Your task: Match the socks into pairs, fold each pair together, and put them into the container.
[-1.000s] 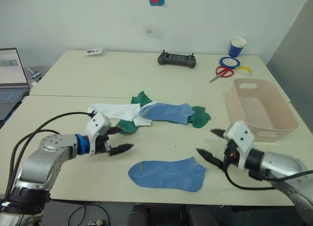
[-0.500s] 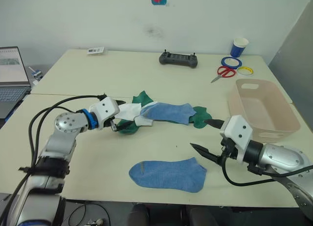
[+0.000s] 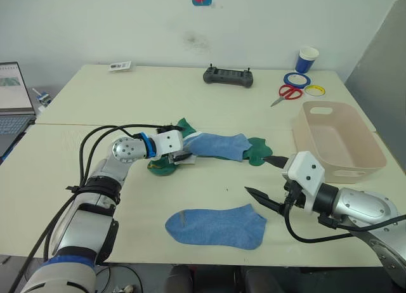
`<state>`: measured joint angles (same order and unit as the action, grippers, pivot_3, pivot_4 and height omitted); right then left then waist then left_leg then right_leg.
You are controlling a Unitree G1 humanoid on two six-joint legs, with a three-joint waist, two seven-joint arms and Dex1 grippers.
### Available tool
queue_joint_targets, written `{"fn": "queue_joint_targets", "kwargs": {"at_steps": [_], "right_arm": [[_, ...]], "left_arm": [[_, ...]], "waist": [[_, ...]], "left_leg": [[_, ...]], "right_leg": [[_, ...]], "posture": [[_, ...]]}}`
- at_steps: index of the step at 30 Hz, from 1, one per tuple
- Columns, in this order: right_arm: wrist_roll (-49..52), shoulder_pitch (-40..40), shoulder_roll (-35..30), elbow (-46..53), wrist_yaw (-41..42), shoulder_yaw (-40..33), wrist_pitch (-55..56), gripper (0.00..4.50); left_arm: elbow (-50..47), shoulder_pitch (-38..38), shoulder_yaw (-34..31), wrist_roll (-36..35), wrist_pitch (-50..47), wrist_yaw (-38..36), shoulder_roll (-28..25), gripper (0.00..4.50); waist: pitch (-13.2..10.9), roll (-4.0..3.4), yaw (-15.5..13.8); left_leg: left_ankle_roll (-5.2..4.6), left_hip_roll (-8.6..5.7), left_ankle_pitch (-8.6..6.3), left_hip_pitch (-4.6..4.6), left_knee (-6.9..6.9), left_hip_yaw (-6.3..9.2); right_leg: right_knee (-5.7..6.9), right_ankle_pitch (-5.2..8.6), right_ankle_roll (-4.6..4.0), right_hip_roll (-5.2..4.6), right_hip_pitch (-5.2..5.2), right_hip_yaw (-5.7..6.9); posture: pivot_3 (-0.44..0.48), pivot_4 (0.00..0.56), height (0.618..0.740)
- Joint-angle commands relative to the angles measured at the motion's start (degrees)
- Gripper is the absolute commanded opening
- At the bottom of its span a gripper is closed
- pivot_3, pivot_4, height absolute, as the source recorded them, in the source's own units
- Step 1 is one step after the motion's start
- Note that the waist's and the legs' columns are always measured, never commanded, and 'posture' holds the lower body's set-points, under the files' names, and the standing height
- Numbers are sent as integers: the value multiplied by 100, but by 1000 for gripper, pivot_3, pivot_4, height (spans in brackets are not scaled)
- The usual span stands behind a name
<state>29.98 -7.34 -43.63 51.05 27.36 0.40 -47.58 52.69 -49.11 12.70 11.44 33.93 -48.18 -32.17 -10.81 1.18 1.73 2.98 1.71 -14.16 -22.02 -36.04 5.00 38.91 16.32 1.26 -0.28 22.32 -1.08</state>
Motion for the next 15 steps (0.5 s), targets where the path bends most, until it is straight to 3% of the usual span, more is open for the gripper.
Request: {"fn": "queue_joint_targets", "kwargs": {"at_steps": [1, 7, 10, 15], "right_arm": [[-6, -16, 19, 225, -45, -82, 16, 4500], [-17, -52, 48, 195, -60, -36, -5, 4500], [-79, -84, 41, 153, -62, 41, 16, 4500], [-607, -282, -52, -74, -87, 487, 176, 4500]], "left_arm": [[-44, -138, -18, 14, 143, -11, -69, 2965], [-213, -53, -43, -65, 122, -235, -172, 1080], [-671, 132, -59, -420, -136, -876, -201, 128], [-2627, 817, -138, -1474, -1951, -2332, -615, 60]], "waist": [[0, 0, 5], [0, 0, 3], [0, 0, 5], [0, -1, 28]], "left_leg": [[0, 0, 0, 1, 0, -1], [0, 0, 0, 1, -1, 0], [0, 0, 0, 1, -1, 0], [1, 3, 1, 1, 0, -1]], "right_leg": [[0, 0, 0, 1, 0, -1], [3, 0, 0, 0, 0, -1], [3, 0, 0, 1, 0, 0], [3, 0, -1, 2, 1, -4]], "posture": [[0, 150, 740], [0, 150, 740], [0, 150, 740], [0, 150, 740]]}}
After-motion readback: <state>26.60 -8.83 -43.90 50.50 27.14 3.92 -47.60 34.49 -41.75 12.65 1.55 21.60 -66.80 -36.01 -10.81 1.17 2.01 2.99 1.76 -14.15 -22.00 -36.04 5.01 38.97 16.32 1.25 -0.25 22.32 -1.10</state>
